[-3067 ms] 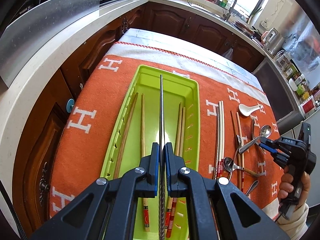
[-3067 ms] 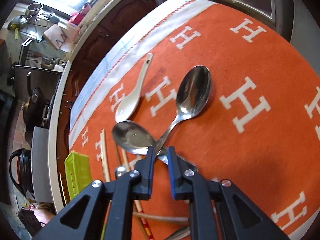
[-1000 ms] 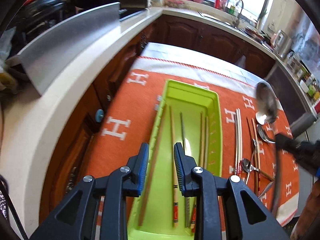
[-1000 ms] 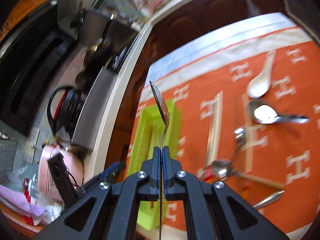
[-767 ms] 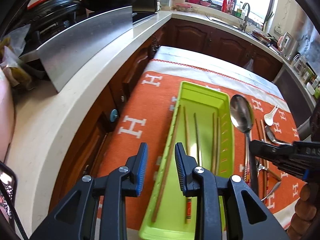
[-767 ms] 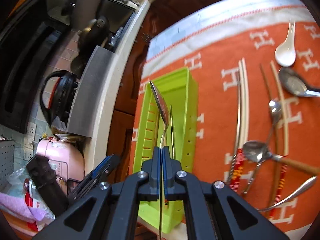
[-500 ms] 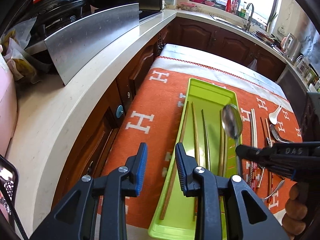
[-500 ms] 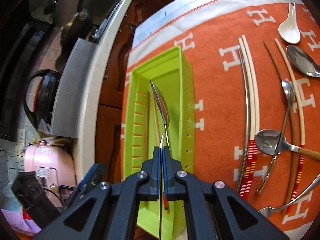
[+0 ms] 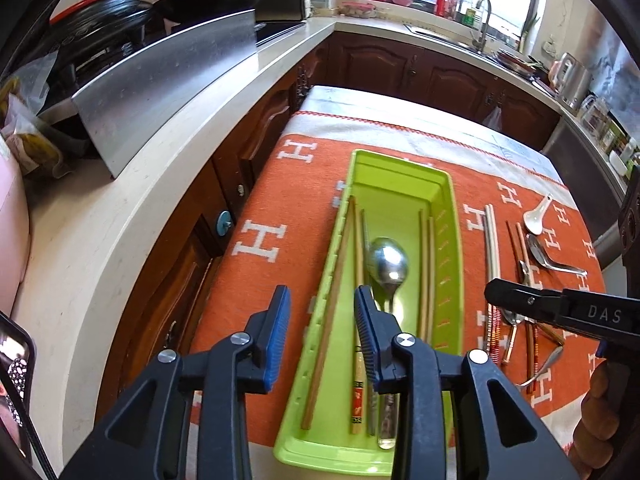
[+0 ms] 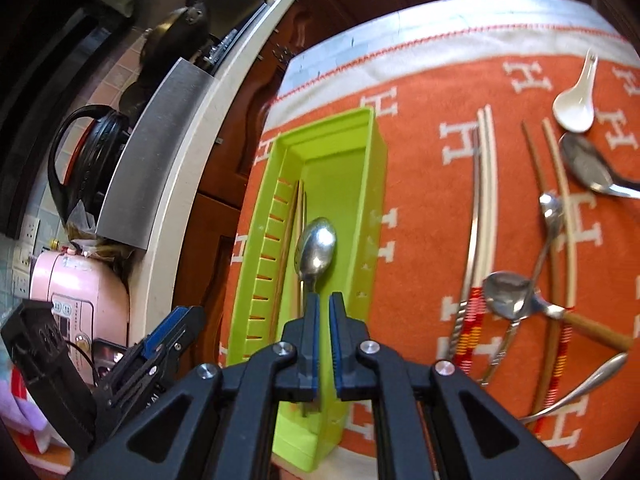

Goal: Organize utensils
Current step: 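Move both tools back over the utensil pile, then close the left tool on another metal chopstick while the right tool grasps a large metal spoon, then carry both held utensils over the green tray and open both tools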

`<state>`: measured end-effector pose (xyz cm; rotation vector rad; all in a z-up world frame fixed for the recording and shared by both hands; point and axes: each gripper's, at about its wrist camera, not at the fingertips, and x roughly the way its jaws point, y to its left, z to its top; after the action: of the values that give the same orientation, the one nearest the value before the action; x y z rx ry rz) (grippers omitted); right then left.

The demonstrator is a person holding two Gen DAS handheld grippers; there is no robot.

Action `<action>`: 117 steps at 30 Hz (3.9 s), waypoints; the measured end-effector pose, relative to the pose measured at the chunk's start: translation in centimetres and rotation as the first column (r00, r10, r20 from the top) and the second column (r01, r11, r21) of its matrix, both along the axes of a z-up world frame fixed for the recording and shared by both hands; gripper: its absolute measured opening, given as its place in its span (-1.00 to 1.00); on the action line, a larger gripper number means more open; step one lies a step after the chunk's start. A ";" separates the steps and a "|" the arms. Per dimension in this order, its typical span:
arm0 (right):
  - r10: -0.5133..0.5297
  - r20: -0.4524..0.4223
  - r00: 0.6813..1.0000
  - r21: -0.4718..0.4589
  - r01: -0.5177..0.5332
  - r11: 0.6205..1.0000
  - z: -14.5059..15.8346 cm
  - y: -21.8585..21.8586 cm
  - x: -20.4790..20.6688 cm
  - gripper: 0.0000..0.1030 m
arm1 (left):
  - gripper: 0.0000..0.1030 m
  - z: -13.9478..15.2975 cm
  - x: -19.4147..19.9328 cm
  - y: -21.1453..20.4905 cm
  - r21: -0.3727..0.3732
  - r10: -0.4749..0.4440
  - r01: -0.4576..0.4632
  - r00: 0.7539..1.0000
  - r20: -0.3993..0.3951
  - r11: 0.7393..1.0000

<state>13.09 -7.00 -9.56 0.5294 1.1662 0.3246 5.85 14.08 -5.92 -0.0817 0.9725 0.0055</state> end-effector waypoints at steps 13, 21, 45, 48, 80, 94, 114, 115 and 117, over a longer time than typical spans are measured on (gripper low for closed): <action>-0.076 0.080 0.994 -0.042 0.079 0.996 0.9 -8.8 -3.1 -0.87 | -0.29 0.5 0.3 -6.4 -0.008 -0.134 0.134 0.990 -0.034 0.991; -0.121 0.122 0.985 -0.072 0.131 0.989 1.7 -14.0 -3.8 -0.87 | -0.30 -0.1 1.6 -11.1 -0.098 -0.254 0.247 0.965 -0.067 0.964; -0.019 0.157 0.987 -0.158 0.044 0.986 0.3 -18.7 0.1 -0.87 | -0.77 -7.8 5.3 -16.5 -0.062 -0.309 0.304 0.919 -0.243 0.951; -0.013 0.152 0.988 -0.169 0.039 0.985 -0.1 -18.8 0.3 -0.87 | -0.77 -8.3 5.6 -16.5 -0.054 -0.305 0.301 0.919 -0.251 0.952; 0.337 0.123 0.933 -0.574 -0.209 0.791 -4.5 -13.8 3.1 -0.69 | -0.93 -8.3 5.7 -17.5 -0.024 -0.279 0.279 0.947 -0.161 0.960; 0.153 0.179 0.972 -0.398 -0.071 0.915 -1.6 -15.4 -0.1 -0.99 | -0.94 -5.0 4.2 -14.9 -0.093 -0.230 0.221 0.969 -0.096 0.971; -0.065 0.119 0.991 0.005 0.065 0.998 4.3 -5.6 0.3 -0.99 | -0.94 -0.1 0.2 -4.2 0.028 -0.161 0.161 0.987 0.022 0.987; -0.069 0.105 0.992 0.005 0.069 0.998 4.0 -4.5 0.8 -0.99 | -0.94 -0.6 0.3 -3.8 0.024 -0.163 0.163 0.987 0.013 0.986; -0.078 0.093 0.993 -0.023 0.081 0.996 3.4 -2.7 1.5 -0.99 | -0.93 -1.4 0.3 -3.3 0.009 -0.166 0.166 0.986 -0.005 0.986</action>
<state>14.57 -9.70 -6.19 0.5307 1.0559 0.2620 6.15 10.80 -7.35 0.0084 0.9808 -0.1433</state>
